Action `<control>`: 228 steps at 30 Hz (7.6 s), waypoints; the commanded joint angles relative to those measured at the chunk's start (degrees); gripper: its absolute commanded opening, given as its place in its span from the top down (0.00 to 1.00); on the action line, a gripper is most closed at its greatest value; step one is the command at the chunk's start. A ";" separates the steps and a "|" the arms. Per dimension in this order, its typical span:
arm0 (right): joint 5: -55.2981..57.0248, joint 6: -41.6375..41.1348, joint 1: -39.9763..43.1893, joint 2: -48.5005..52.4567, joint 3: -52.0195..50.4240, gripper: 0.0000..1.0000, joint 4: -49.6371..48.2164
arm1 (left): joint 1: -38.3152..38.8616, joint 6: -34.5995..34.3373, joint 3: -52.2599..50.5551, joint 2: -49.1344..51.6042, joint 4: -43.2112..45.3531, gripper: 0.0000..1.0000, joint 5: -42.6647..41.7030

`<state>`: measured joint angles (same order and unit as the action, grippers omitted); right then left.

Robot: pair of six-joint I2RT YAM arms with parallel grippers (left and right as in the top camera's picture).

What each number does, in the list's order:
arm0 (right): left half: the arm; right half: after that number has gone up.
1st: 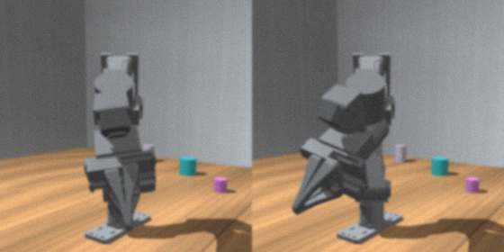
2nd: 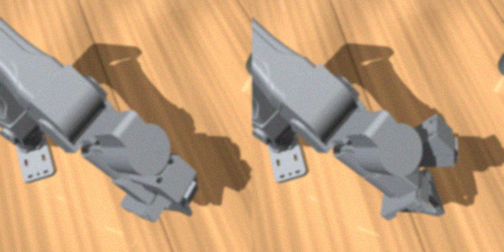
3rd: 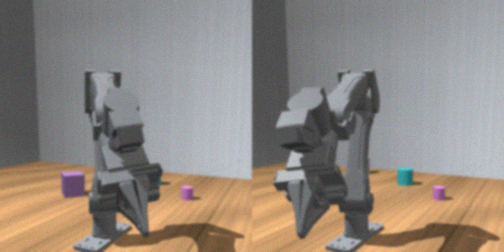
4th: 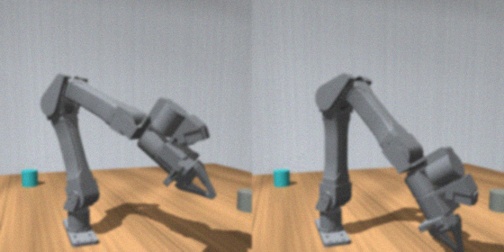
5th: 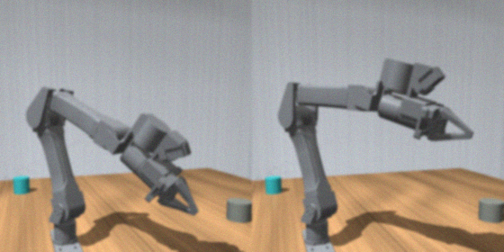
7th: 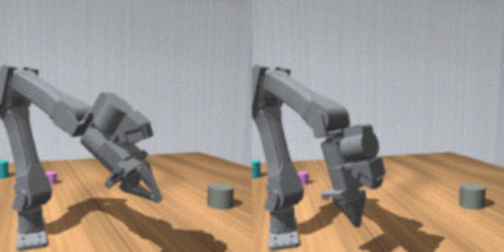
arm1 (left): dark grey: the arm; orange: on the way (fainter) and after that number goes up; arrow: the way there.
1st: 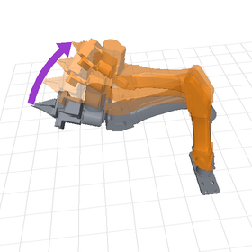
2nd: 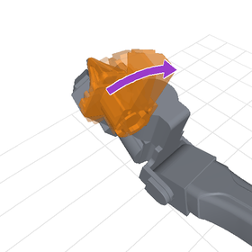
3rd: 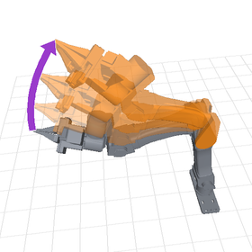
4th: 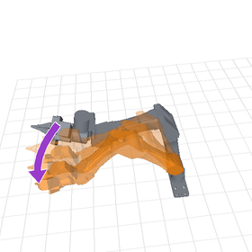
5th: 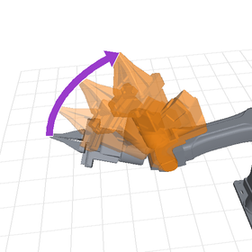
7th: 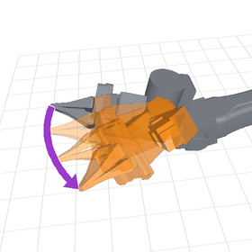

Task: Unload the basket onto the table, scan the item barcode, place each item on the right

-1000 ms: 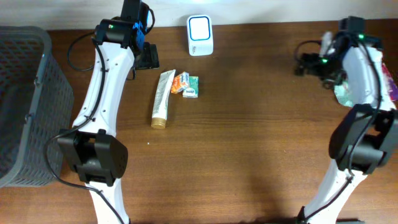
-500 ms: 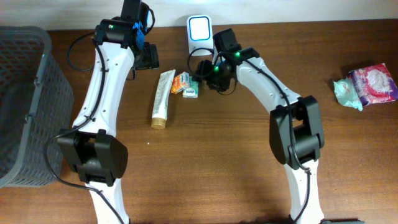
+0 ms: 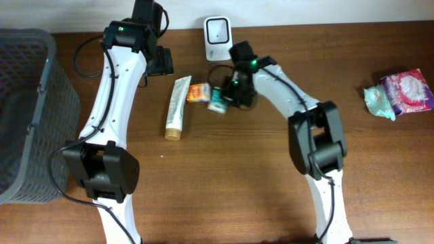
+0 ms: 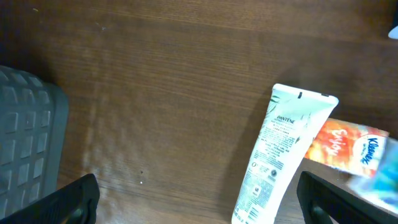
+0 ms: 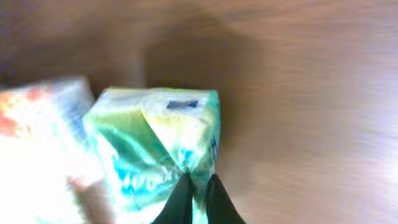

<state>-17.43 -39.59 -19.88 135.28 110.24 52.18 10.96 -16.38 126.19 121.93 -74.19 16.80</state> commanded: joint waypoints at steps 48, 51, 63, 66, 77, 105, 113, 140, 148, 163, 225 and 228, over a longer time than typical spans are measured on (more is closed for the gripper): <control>-14.84 38.12 29.92 -3.58 -6.86 0.70 24.37 | 0.22 -0.74 0.04 -0.66 0.00 0.01 0.57; -14.25 39.74 30.27 -3.69 0.81 0.60 31.50 | 0.22 -0.74 0.04 -0.66 0.00 0.01 0.57; -4.33 32.89 15.96 -2.05 -0.09 0.43 20.24 | 0.22 -0.72 0.04 -0.66 0.00 0.01 0.57; -4.33 32.65 14.84 0.57 -0.33 0.50 20.20 | 0.22 -0.74 0.04 -0.66 0.00 0.01 0.57; -35.04 46.53 16.85 1.03 2.19 0.96 23.45 | 0.22 -0.74 0.04 -0.66 0.00 0.01 0.59; -61.02 97.85 17.16 -4.37 5.29 0.96 44.46 | 0.22 -0.72 0.04 -0.66 0.02 0.01 0.57; -29.92 42.62 11.21 -4.37 5.53 0.96 12.85 | 0.22 -0.74 0.04 -0.66 0.00 0.01 0.59; 33.51 43.89 10.19 -4.98 15.47 0.96 -26.99 | 0.26 -0.74 0.04 -0.66 0.00 0.01 0.57; 29.20 29.55 41.35 -6.60 15.39 0.96 12.09 | 0.26 -0.72 0.04 -0.66 0.00 0.01 0.57; 22.16 4.59 62.66 -6.54 4.33 0.74 10.95 | 0.26 -0.74 0.04 -0.66 0.00 0.01 0.57; -48.85 51.17 10.78 3.06 7.80 0.96 20.04 | 0.50 -0.74 0.04 -0.66 0.02 0.01 0.57; -56.83 51.89 16.35 2.80 7.85 0.96 24.57 | 0.48 -0.74 0.04 -0.66 0.00 0.01 0.59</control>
<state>-66.06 11.05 -6.17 139.96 117.10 75.11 11.25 -16.56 126.19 121.93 -74.15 16.80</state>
